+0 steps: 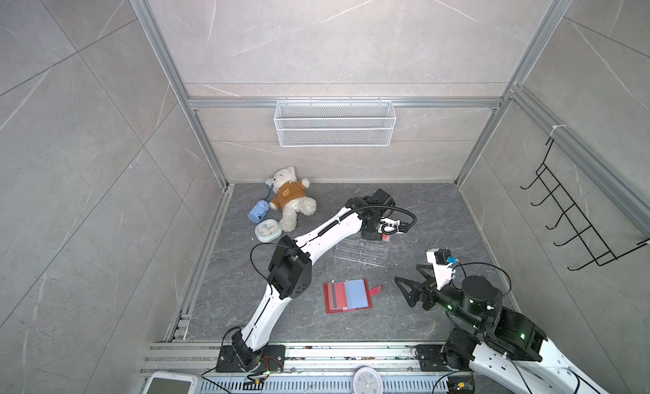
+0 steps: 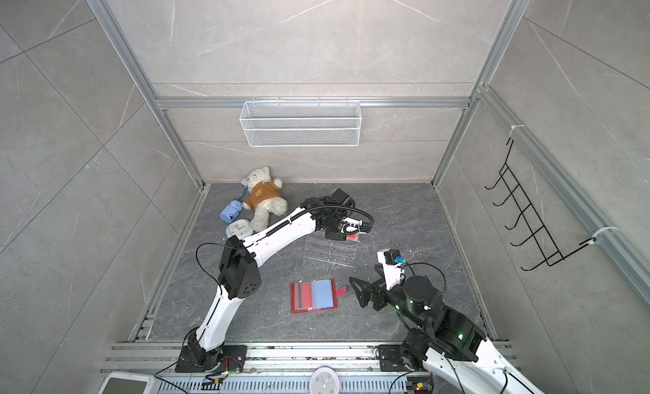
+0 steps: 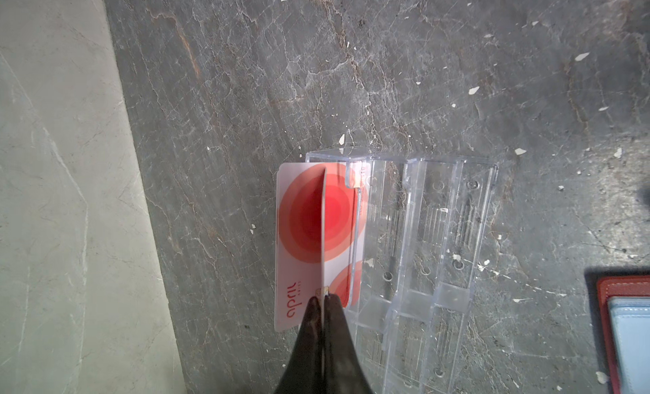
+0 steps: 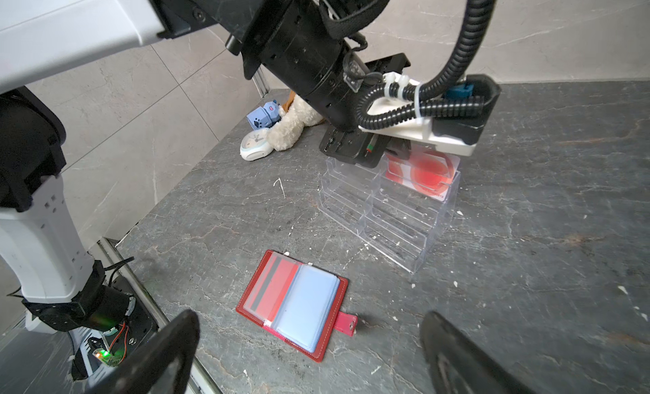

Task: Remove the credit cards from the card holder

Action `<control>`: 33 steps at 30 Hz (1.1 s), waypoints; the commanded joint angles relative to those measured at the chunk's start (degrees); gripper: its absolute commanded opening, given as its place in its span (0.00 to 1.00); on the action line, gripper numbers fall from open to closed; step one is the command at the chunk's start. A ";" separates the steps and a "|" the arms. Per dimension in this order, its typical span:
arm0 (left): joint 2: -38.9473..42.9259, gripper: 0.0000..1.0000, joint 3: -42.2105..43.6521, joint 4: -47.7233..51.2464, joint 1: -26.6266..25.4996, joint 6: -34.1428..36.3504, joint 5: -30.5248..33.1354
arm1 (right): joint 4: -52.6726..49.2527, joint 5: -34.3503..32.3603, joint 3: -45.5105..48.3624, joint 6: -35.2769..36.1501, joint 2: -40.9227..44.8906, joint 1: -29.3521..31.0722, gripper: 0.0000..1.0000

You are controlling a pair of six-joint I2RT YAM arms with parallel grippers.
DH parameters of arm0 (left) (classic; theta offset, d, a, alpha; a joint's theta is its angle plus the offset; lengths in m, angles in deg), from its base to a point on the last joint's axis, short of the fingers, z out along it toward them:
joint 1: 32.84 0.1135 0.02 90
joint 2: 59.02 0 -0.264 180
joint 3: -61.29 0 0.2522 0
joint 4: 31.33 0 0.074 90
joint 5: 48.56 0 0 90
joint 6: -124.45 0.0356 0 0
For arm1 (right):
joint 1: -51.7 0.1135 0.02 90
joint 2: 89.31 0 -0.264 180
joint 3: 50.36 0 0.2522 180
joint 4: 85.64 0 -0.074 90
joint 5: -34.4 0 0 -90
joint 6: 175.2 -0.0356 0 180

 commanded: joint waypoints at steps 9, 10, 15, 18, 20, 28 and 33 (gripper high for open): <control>-0.72 0.00 -1.64 0.26 0.04 0.99 0.21 | -1.00 -1.21 -1.26 1.33 -0.96 -0.13 1.00; -0.72 0.00 -1.62 0.29 0.01 0.99 0.29 | -1.00 -1.29 -1.30 1.33 -0.97 -0.13 1.00; -0.63 0.00 -1.52 0.12 -0.05 0.73 0.98 | -1.16 -1.30 -1.39 1.33 -1.25 -0.13 1.00; -0.46 0.00 -1.52 -0.25 -0.14 0.39 1.35 | -1.17 -1.12 -1.39 1.30 -1.40 -0.13 1.00; -0.45 0.00 -1.52 -0.60 -0.13 0.16 1.85 | -1.25 -1.21 -1.34 1.24 -1.54 -0.13 1.00; -0.58 0.13 -1.69 -2.54 -0.15 -1.35 4.12 | -1.42 -1.11 -0.99 0.84 -2.14 -0.13 1.00; -1.07 0.14 -2.79 -2.61 -0.17 -2.35 4.06 | -1.73 -1.21 -1.20 0.63 -2.75 -0.12 1.00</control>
